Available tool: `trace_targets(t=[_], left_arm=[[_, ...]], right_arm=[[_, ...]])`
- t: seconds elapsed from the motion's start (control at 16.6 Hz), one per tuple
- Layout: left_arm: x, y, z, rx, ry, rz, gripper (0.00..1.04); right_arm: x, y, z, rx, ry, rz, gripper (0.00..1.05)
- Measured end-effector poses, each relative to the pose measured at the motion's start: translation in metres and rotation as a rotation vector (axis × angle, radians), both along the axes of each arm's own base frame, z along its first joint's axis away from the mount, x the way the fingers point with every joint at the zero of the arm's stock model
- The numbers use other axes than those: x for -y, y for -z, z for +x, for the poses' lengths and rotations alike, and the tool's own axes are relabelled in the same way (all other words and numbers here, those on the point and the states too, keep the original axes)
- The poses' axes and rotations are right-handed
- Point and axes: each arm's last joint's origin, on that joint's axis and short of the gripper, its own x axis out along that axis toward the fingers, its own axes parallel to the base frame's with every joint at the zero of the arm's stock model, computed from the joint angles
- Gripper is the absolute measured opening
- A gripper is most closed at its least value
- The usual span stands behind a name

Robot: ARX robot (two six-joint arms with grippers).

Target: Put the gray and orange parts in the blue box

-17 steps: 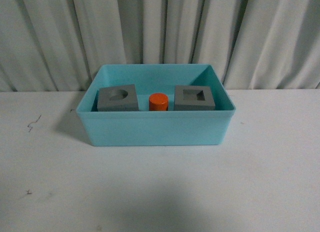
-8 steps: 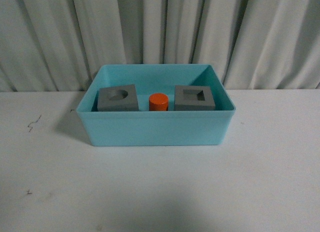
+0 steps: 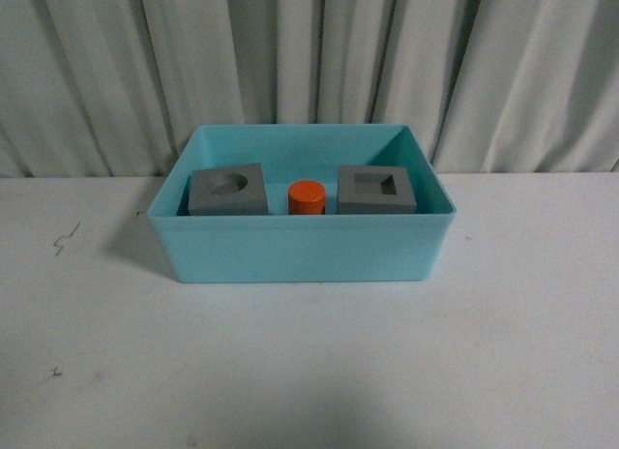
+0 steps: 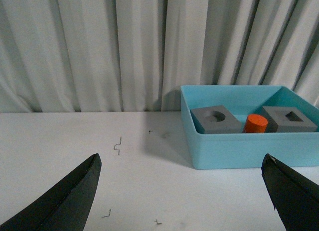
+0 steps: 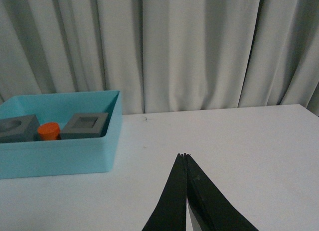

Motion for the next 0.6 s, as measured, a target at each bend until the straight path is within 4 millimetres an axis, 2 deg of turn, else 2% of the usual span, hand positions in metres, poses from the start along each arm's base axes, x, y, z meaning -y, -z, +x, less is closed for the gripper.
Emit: trace_targets(t=[0.06,0.12,0.6], left_arm=[[0.0,0.0,0.0,0.0,0.0,0.0,0.98],[0.0,0.0,0.0,0.0,-0.001,0.0,0.98],[0.0,0.0,0.0,0.0,0.0,0.0,0.98]], right_arm=[[0.0,0.0044,-0.0043,-0.039,0.0,0.0,0.02],[-0.0001,0.0023,-0.0103,-0.002,-0.002,0.0,0.02],[0.0,0.0027,-0.0105,-0.005,-0.002,0.0,0.02]])
